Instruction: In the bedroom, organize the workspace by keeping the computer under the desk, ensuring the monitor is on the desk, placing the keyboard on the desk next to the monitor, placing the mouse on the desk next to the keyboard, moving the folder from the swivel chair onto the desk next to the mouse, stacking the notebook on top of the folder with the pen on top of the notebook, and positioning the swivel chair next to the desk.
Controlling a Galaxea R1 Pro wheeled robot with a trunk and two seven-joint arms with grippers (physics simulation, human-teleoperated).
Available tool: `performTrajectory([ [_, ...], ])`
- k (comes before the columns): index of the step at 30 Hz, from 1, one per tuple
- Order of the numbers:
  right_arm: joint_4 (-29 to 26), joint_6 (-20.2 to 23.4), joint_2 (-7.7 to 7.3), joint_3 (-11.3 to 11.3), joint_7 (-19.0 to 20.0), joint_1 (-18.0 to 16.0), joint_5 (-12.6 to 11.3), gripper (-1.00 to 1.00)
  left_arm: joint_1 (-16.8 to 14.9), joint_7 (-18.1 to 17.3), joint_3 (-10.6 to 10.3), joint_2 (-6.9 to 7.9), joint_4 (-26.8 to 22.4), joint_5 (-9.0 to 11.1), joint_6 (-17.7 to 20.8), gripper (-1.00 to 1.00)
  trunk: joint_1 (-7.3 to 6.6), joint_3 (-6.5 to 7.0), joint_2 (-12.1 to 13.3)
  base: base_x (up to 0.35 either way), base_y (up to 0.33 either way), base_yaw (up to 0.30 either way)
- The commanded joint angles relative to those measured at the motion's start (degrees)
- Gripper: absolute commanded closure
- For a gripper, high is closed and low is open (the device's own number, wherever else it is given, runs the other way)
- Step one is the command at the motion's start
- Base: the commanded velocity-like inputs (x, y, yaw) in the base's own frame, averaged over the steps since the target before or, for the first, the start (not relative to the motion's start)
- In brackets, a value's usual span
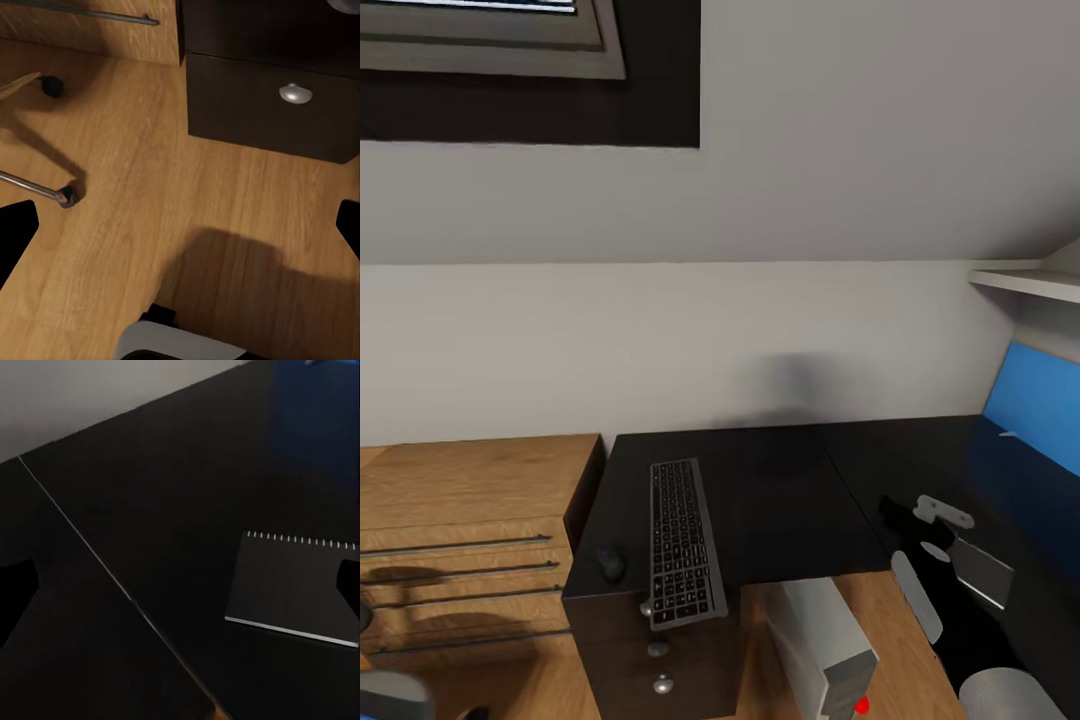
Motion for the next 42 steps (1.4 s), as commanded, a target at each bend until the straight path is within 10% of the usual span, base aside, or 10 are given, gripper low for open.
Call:
performTrajectory([
  [1,1.2,0.2,-0.2,0.1,-0.3,-0.7,-0.1,-1.0,0.0,0.2,-0.2,0.03,0.0,0.6,-0.3,-1.0,0.02,-0.06,0.0,0.077,0.0,0.0],
  [16,28.1,-10.4,-5.39,0.0,-0.2,-13.8,0.6,-1.0,0.0,0.0,-0.2,0.02,0.0,0.5,-0.3,-1.0,0.02,-0.06,0.0,0.094,0.0,0.0],
  [32,35.2,-15.3,-11.16,0.0,0.0,-16.3,0.1,-1.0,0.0,-0.1,-0.2,0.02,0.0,0.5,-0.3,-1.0,0.02,-0.06,0.0,0.155,-0.029,0.0],
  [42,35.6,-18.0,-12.31,-6.8,0.1,-16.4,-13.3,-1.0,0.0,-0.1,-0.2,-0.1,-0.8,0.6,-0.3,-1.0,0.02,-0.06,0.0,0.063,-0.058,0.0],
])
